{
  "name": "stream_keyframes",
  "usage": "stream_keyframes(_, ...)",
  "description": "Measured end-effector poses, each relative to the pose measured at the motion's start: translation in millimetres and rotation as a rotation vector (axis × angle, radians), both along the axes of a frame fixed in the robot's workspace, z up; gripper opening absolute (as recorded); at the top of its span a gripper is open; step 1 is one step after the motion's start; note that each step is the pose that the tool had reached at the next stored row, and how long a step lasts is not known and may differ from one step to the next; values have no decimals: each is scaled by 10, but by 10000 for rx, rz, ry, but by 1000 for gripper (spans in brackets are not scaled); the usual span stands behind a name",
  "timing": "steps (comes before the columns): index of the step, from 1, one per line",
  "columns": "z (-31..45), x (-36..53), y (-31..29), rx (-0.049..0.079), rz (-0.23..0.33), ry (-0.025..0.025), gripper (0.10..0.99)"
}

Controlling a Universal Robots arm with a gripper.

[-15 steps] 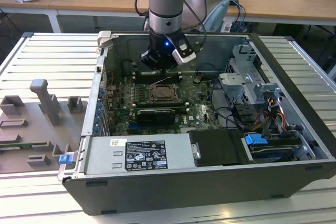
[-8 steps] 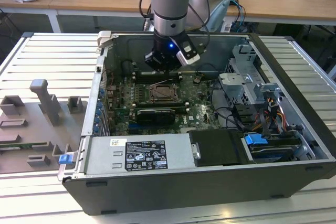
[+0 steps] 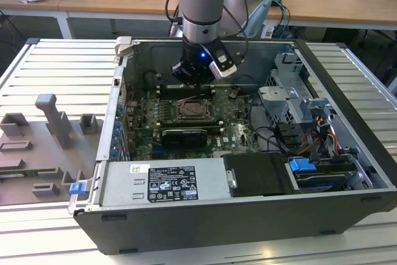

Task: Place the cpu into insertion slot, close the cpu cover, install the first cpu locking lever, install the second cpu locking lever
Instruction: 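Install the first cpu locking lever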

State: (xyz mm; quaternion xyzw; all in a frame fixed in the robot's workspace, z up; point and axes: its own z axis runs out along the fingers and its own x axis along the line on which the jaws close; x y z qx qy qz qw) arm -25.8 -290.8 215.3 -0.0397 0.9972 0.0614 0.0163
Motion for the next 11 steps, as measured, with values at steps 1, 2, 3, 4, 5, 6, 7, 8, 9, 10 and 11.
stream_keyframes(1, -3, 1, 0, 0, 0, 0, 106)
stream_keyframes(2, -5, 3, 1, 0, 0, 0, 106)
stream_keyframes(3, -11, 5, 1, 0, -1, 0, 106)
stream_keyframes(4, -16, 8, 1, 0, 0, 0, 106)
stream_keyframes(5, -21, 11, 1, 0, 0, 0, 106)
stream_keyframes(6, -24, 13, 2, 0, -1, 0, 106)
stream_keyframes(7, -28, 15, 2, 1, 0, 0, 106)
stream_keyframes(8, -33, 20, 2, -1, 0, 1, 106)
stream_keyframes(9, -37, 22, 2, -1, -1, 0, 106)
stream_keyframes(10, -41, 24, 2, 0, -2, 0, 106)
stream_keyframes(11, -46, 26, 3, 0, -2, 0, 106)
